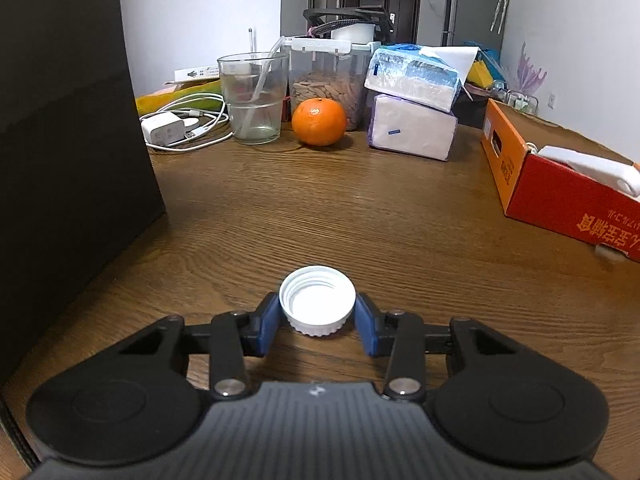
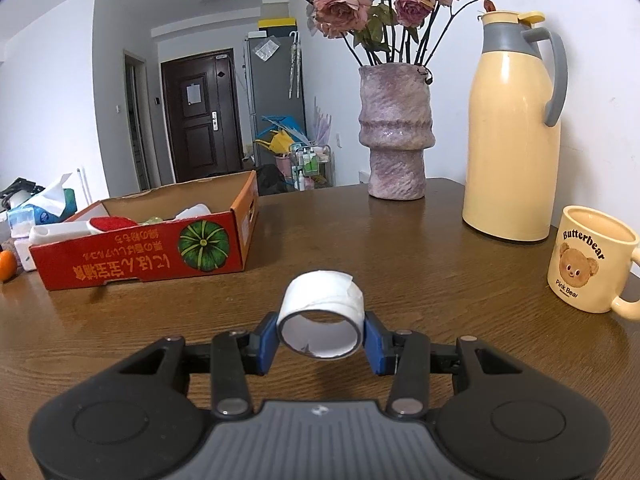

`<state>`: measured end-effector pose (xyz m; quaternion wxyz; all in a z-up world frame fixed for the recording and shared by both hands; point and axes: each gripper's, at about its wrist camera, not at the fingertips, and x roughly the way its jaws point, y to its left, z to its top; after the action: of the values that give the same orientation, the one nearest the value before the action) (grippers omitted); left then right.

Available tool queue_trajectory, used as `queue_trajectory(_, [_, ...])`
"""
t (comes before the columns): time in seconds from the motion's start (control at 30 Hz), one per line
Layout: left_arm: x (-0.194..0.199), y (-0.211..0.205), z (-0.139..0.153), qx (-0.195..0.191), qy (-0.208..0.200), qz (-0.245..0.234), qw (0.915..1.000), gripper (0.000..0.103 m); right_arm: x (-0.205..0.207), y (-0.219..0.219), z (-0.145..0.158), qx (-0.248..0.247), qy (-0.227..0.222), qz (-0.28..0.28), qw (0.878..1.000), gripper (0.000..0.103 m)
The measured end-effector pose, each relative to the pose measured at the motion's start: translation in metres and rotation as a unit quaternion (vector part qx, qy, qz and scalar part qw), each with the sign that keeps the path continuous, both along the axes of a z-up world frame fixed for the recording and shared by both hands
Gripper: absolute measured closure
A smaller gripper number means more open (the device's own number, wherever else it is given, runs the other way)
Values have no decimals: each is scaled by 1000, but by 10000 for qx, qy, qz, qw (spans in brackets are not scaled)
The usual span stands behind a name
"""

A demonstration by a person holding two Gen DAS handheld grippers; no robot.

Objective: Organize rigid objects
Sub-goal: 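Carry the white cap and tape roll over the cardboard box with both tools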

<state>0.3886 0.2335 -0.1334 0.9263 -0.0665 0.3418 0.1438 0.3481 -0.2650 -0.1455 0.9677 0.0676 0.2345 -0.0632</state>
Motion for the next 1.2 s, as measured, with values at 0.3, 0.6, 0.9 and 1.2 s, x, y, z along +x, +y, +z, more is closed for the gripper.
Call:
queue_trajectory(0.3, [-16,1,11,-85,-331,54,9994,62,-3,1,1,-8,-62,15,10000,60])
queue_trajectory(0.6, [-38,-24,21,-99,-592,-122,9981,62,-7,5,2,30,-124,128,9998,60])
queue_trajectory(0.9, [-64,-67,35,-39,-985,-395,9943,62,-14,20,7,81,-271,423,9987,60])
queue_trajectory(1.2, [-77,-113,51,-159,-1292,-808,9882,62,-19,37,20,167,-398,781,9960,60])
